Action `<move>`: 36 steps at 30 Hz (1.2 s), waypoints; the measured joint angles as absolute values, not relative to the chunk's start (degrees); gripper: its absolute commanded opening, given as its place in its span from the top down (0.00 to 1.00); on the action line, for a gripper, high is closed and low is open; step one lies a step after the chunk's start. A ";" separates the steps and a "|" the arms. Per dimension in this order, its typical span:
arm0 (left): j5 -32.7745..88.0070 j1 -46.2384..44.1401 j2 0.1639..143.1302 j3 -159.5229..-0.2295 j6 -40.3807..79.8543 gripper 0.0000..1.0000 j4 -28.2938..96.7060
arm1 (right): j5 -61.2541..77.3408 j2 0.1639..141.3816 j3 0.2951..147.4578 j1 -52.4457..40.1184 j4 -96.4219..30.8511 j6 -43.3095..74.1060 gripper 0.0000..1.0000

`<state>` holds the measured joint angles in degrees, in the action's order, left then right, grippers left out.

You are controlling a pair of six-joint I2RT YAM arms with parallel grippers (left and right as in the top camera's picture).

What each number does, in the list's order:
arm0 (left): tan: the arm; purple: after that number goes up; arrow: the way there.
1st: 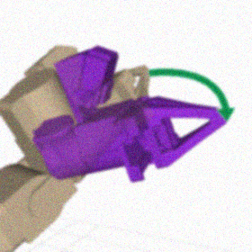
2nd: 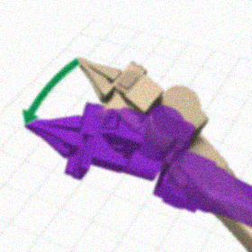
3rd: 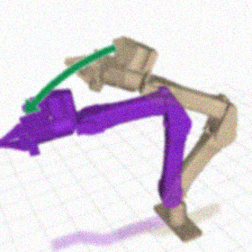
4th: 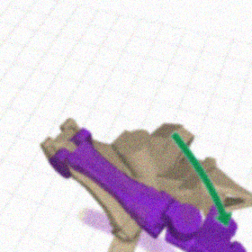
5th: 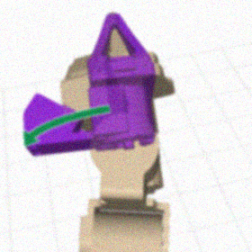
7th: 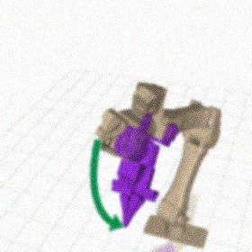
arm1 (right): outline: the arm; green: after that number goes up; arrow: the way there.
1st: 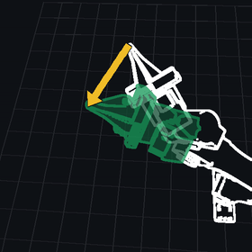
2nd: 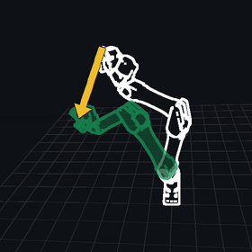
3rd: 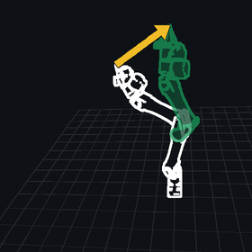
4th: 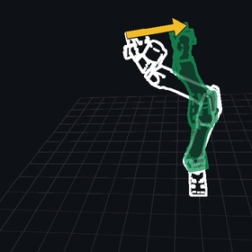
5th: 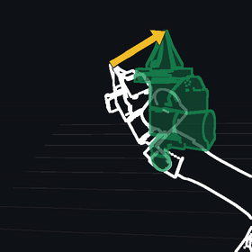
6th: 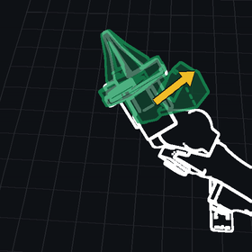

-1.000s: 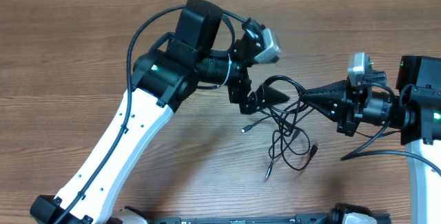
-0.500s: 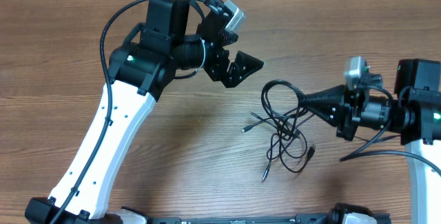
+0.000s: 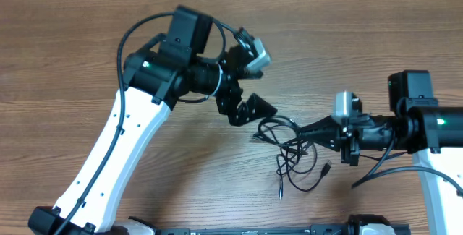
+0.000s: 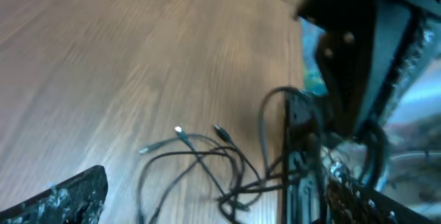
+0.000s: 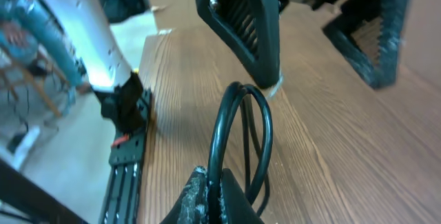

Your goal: Untangle cables

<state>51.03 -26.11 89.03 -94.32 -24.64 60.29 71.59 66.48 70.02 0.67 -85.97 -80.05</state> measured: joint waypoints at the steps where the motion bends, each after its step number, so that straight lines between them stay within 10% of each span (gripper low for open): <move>1: 51.07 -26.61 89.03 -94.32 -26.02 0.00 61.56 | 71.44 66.48 70.04 0.14 -85.65 -80.88 0.96; 36: 48.82 -35.29 89.69 -94.32 -33.32 0.07 71.85 | 69.60 66.48 70.04 -0.43 -85.14 -84.07 0.96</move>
<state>48.82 -35.29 89.69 -94.32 -33.32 71.85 69.60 66.48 70.04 -0.43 -85.14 -84.07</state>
